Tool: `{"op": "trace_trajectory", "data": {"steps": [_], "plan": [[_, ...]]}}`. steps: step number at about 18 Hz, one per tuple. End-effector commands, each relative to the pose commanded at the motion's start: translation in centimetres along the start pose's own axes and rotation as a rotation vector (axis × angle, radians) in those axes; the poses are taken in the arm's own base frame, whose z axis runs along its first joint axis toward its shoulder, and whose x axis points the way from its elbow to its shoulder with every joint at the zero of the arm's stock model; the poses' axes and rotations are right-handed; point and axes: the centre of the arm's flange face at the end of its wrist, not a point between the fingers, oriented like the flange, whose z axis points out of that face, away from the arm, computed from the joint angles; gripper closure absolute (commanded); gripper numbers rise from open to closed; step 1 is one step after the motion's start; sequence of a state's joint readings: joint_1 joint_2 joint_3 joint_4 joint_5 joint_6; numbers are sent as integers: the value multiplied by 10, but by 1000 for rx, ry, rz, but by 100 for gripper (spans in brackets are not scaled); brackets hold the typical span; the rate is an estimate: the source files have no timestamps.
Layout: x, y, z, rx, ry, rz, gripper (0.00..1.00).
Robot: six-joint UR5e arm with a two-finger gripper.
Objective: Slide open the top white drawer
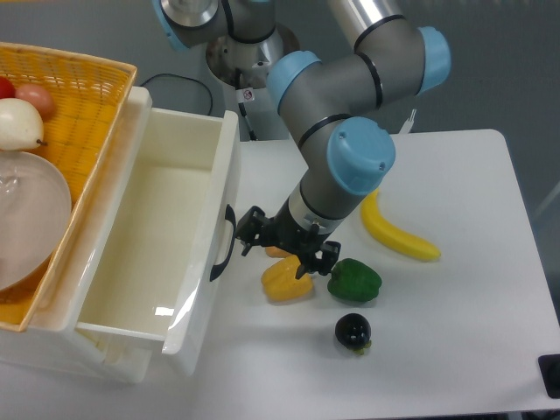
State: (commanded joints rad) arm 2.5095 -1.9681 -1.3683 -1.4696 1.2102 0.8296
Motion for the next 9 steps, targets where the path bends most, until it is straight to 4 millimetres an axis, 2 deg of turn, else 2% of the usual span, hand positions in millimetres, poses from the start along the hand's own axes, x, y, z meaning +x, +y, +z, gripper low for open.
{"op": "trace_trajectory", "data": {"steps": [5,9], "plan": [[-10,9,-7,-103,-89,312,0],[-15,15,-9,-129,-109,363,0]]}}
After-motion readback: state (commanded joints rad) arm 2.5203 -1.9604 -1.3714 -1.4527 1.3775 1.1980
